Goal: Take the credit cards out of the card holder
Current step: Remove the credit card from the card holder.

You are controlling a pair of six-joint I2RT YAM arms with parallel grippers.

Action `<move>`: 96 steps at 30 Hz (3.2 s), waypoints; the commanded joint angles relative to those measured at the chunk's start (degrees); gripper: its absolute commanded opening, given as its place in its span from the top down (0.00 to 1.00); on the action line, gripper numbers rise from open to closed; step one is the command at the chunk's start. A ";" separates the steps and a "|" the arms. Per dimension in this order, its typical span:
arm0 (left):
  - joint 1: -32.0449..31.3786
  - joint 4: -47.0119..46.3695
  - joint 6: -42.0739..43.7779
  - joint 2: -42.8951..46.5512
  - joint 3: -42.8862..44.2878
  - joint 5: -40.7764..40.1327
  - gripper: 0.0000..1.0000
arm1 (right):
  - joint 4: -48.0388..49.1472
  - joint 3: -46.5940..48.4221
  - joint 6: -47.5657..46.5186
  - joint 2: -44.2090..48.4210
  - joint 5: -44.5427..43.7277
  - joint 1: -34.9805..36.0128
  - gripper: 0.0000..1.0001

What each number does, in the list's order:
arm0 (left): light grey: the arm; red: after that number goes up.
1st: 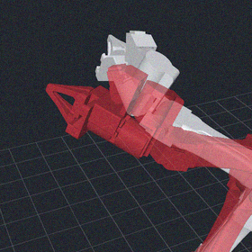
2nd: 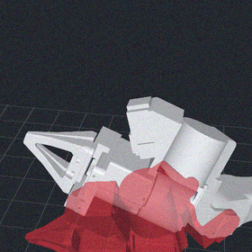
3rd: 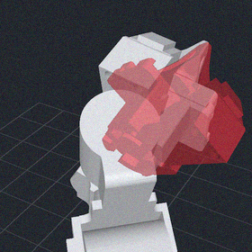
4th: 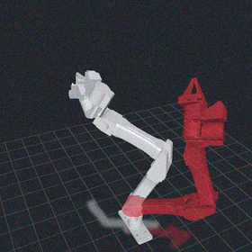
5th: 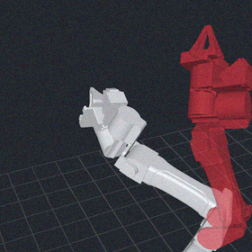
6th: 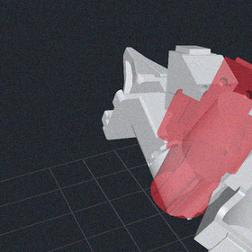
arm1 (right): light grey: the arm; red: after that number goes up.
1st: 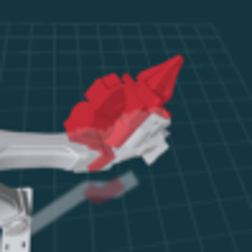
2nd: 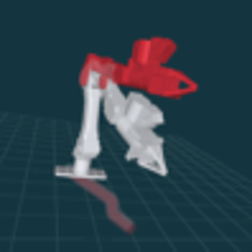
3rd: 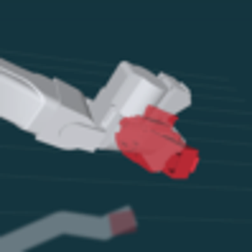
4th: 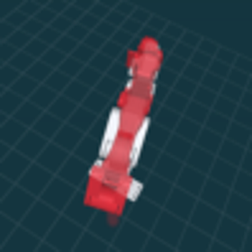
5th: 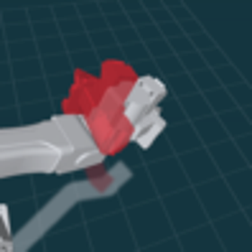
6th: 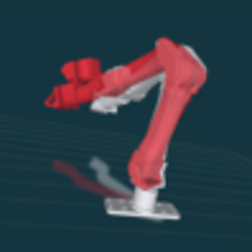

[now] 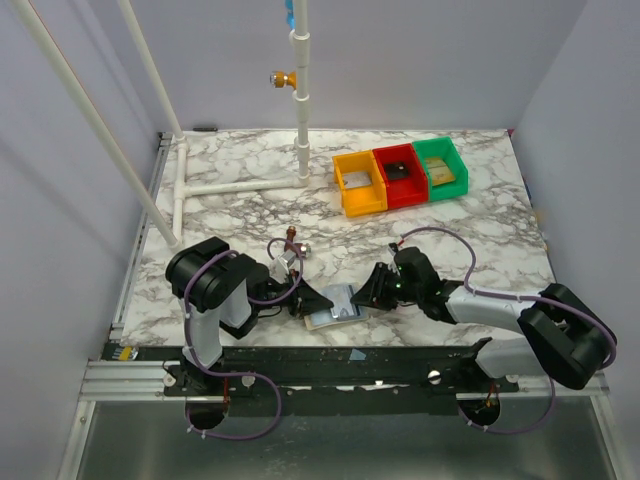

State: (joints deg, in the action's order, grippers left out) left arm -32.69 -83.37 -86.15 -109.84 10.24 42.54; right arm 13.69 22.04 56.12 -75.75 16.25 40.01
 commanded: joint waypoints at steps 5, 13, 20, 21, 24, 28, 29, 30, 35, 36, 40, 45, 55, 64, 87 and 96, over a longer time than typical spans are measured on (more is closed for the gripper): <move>0.26 -7.83 -0.31 -0.12 -0.40 1.54 1.00 | 4.16 -1.34 1.97 -0.29 3.20 -0.32 0.67; 0.26 -7.84 -0.27 -0.11 -0.40 1.52 1.00 | 6.09 -1.95 3.28 -0.99 4.29 -0.29 0.68; 0.26 -7.80 -0.20 -0.20 -0.48 1.53 1.00 | 8.40 -2.58 4.43 -2.39 5.21 -0.31 0.69; 0.27 -7.79 -0.22 -0.26 -0.48 1.55 1.00 | 8.74 -2.68 4.69 -2.53 5.30 -0.28 0.69; 0.32 -7.69 -0.17 -0.33 -0.40 1.56 1.00 | 8.85 -2.88 4.93 -2.32 5.16 -0.28 0.74; 0.27 -7.48 -0.14 -0.46 -0.40 1.54 1.00 | 8.59 -2.88 5.36 -1.79 4.89 -0.31 0.88; 0.26 -7.47 -0.15 -0.54 -0.40 1.53 1.00 | 8.38 -2.88 5.45 -1.65 4.61 -0.35 0.91; 0.30 -7.51 -0.10 -0.55 -0.48 1.51 1.00 | 8.35 -2.97 5.41 -1.50 4.45 -0.29 0.93; 0.28 -5.99 0.48 -0.12 -0.41 1.49 1.00 | 7.33 -2.80 4.92 -0.91 3.60 -0.34 0.99; 0.26 -5.19 0.84 0.05 -0.40 1.50 1.00 | 6.96 -2.66 4.37 -0.73 3.06 -0.28 0.99; 0.26 -0.41 2.86 1.97 -0.33 1.30 1.00 | 3.07 -1.68 2.71 0.67 -0.47 -0.30 0.99; 0.29 8.95 6.65 5.63 0.12 0.31 1.00 | -2.53 -0.19 0.27 2.96 -5.13 -0.33 0.99; 0.29 31.33 15.68 15.89 2.59 -3.57 1.00 | -5.14 0.15 -1.12 3.38 -8.02 -0.26 0.99; 0.08 55.38 24.82 24.27 7.87 -8.82 1.00 | -5.33 0.26 -1.52 3.60 -8.16 -0.24 0.99; -1.33 69.00 30.99 26.41 13.64 -11.64 1.00 | -12.29 10.99 -3.21 -6.94 -15.44 7.80 0.99; -1.28 75.03 34.07 28.88 14.35 -14.28 1.00 | -17.27 9.77 -2.27 -8.64 -20.56 7.71 0.99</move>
State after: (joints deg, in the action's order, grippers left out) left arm -33.52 -15.27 -55.70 -83.11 24.01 32.58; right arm 2.92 32.67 54.00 -82.96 1.69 47.64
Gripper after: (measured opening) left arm 0.011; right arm 0.007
